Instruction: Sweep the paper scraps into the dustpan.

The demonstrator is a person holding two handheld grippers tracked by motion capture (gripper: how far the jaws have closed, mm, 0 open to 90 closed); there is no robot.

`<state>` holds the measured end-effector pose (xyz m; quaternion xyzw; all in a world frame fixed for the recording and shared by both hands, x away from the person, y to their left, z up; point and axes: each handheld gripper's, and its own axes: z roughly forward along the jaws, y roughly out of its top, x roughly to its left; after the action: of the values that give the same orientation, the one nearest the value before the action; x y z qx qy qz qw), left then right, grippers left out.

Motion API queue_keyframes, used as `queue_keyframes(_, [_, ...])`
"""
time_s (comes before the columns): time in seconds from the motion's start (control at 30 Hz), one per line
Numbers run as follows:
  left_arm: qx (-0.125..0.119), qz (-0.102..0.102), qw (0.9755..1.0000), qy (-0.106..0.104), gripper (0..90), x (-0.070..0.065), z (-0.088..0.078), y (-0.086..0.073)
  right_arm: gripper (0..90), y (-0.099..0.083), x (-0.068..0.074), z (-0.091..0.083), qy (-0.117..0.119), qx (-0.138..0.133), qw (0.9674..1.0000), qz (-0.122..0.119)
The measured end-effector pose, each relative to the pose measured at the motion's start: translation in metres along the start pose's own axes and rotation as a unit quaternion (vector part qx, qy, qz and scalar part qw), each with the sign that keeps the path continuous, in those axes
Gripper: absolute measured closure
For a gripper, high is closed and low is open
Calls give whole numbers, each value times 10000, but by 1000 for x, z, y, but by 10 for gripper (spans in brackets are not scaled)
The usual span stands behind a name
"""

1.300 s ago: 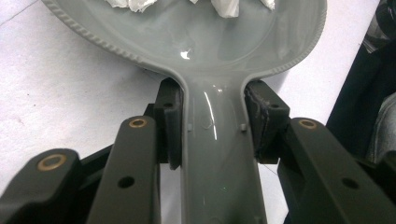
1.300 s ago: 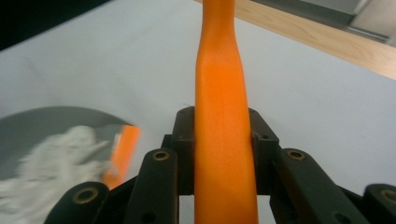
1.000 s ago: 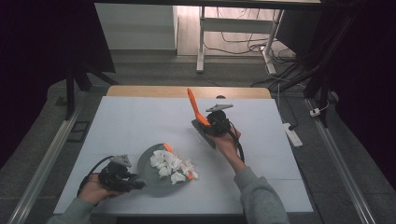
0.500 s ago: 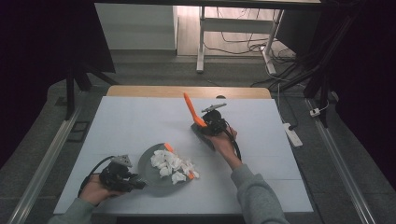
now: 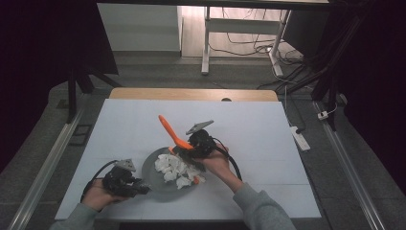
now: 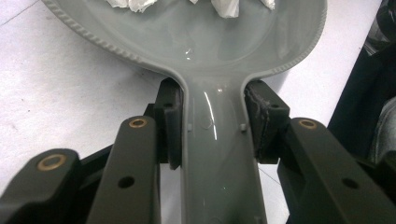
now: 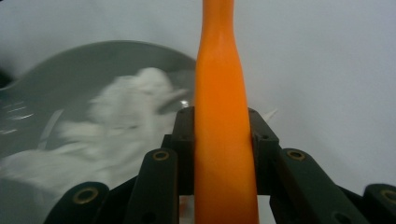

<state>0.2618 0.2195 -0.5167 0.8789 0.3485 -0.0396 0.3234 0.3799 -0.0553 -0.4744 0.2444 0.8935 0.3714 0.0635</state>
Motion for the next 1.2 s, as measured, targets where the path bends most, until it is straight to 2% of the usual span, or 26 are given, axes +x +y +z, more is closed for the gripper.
queue_keyframes(0.1, [2,4,10000,13,610,-1,0,0,695,5,1,-12,-33,-280,9996,9])
queue_keyframes(0.23, [0,2,10000,11,611,-1,0,0,694,9,-19,-26,-418,-532,9973,283])
queue_keyframes(0.3, [2,4,10000,6,610,0,0,0,694,6,-34,-27,-656,-502,9956,435])
queue_keyframes(0.37, [7,5,10000,3,611,0,0,0,694,1,-45,-24,-799,-405,9944,570])
queue_keyframes(0.5, [6,-3,10000,1,610,0,1,1,694,-3,-59,-11,-965,-253,9925,700])
queue_keyframes(0.6, [7,4,10000,7,611,0,1,0,694,0,-64,1,-990,-144,9918,801])
queue_keyframes(0.63, [0,-1,10000,4,610,0,1,0,695,2,-65,5,-1001,-109,9919,769])
queue_keyframes(0.73, [-4,4,10000,1,610,0,1,0,695,5,-62,17,-974,27,9927,715])
queue_keyframes(0.87, [-11,6,10000,7,611,0,1,0,695,9,-49,28,-859,131,9946,560])
queue_keyframes(1.0, [-11,3,10000,13,610,0,1,0,695,12,-32,32,-806,239,9962,237])
queue_keyframes(1.2, [-16,3,10000,17,611,0,1,0,695,10,-8,34,-505,232,9984,47])
